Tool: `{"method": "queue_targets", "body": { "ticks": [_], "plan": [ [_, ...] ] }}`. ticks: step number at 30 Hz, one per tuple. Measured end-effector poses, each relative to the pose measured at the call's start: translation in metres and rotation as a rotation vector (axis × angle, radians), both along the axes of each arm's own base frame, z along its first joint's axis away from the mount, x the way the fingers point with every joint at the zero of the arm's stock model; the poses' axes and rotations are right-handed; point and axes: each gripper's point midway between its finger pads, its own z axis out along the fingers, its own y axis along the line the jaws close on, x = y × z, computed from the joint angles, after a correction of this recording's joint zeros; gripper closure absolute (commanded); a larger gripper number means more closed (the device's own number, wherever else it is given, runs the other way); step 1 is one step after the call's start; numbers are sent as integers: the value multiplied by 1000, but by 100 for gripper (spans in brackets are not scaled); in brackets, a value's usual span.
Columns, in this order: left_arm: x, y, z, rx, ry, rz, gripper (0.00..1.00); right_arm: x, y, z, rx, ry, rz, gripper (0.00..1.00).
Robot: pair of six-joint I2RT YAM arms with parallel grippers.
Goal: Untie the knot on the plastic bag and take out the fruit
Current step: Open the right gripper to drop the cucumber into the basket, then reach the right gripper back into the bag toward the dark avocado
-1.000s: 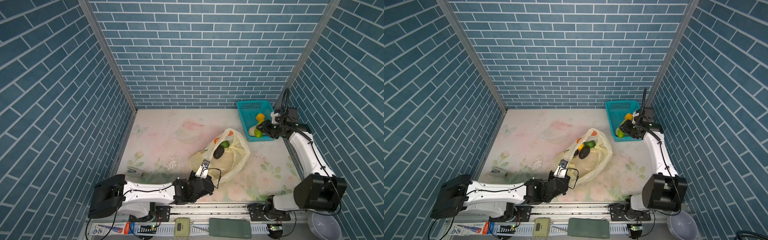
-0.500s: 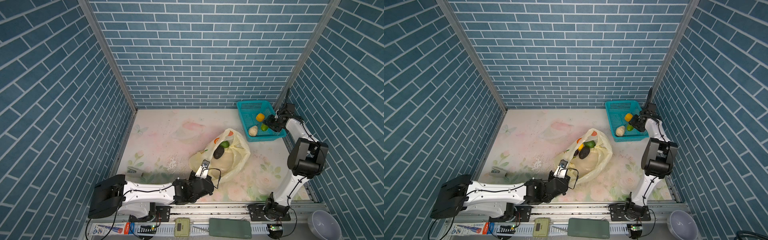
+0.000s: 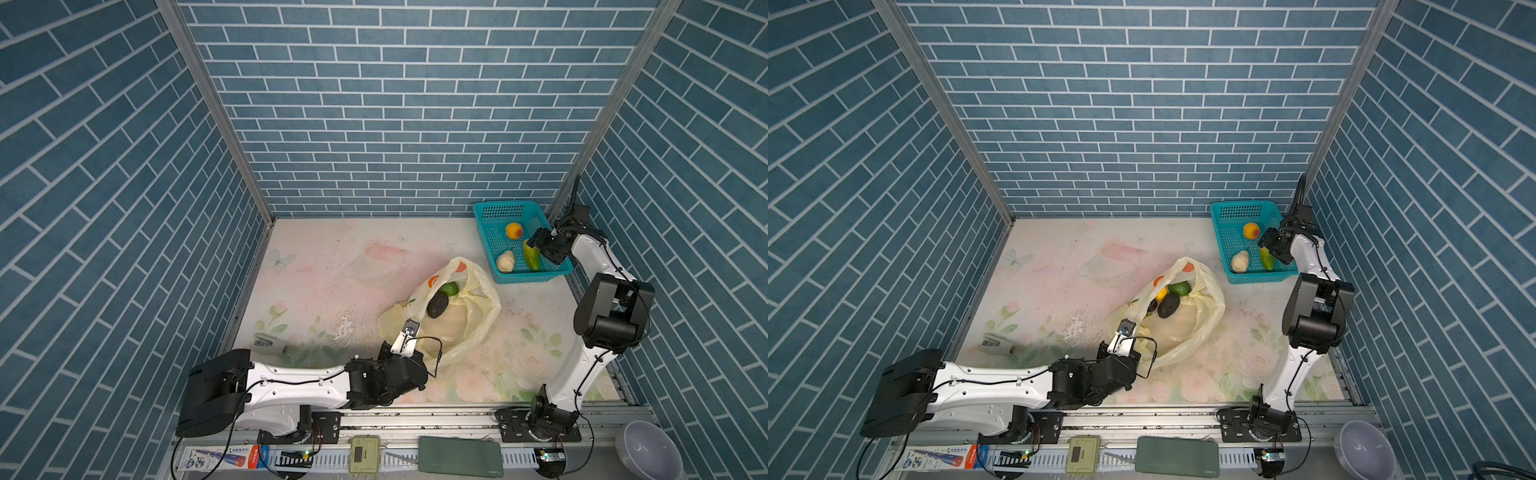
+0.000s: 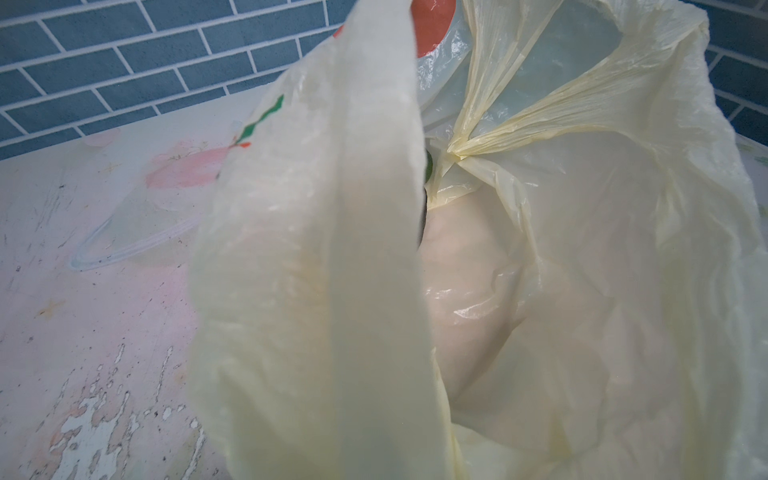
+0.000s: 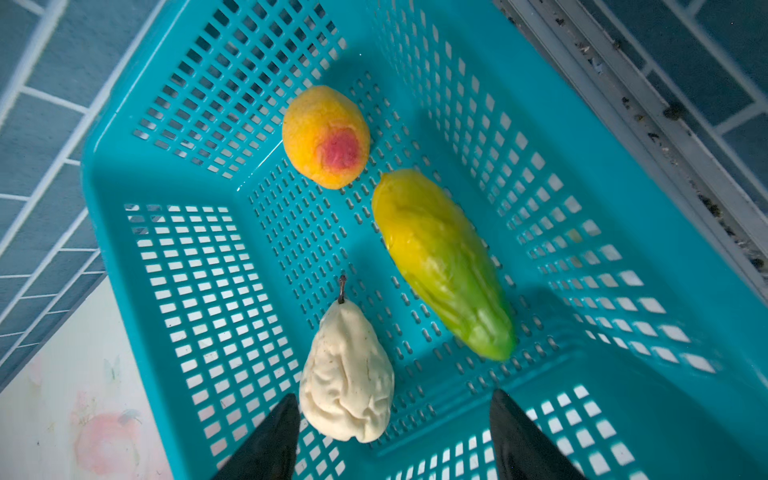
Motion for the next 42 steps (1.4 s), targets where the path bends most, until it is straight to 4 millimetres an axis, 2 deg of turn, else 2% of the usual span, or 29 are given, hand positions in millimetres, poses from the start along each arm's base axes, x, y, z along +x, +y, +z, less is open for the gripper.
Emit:
{"method": "queue_targets", "body": {
  "ticks": [3,6,11,16,22,27,30,35,42],
  "plan": [
    [0,0,0,0,0,0,100,-4,6,18,5,-34,14,28],
    [0,0,0,0,0,0,100,-18,16,41,6,-72,31,28],
    [0,0,0,0,0,0,100,-52,55,75,5,-120,124,28],
    [0,0,0,0,0,-1,100,-106,110,89,14,-110,260,28],
    [0,0,0,0,0,0,100,-178,178,94,35,-81,460,29],
    [0,0,0,0,0,-1,100,-235,230,86,68,-35,615,30],
    [0,0,0,1,0,-1,100,-254,252,74,81,4,669,31],
    [0,0,-1,1,0,-1,100,-269,276,38,90,74,709,34],
    [2,1,3,-14,-14,12,100,-274,296,-8,68,105,742,37]
  ]
}}
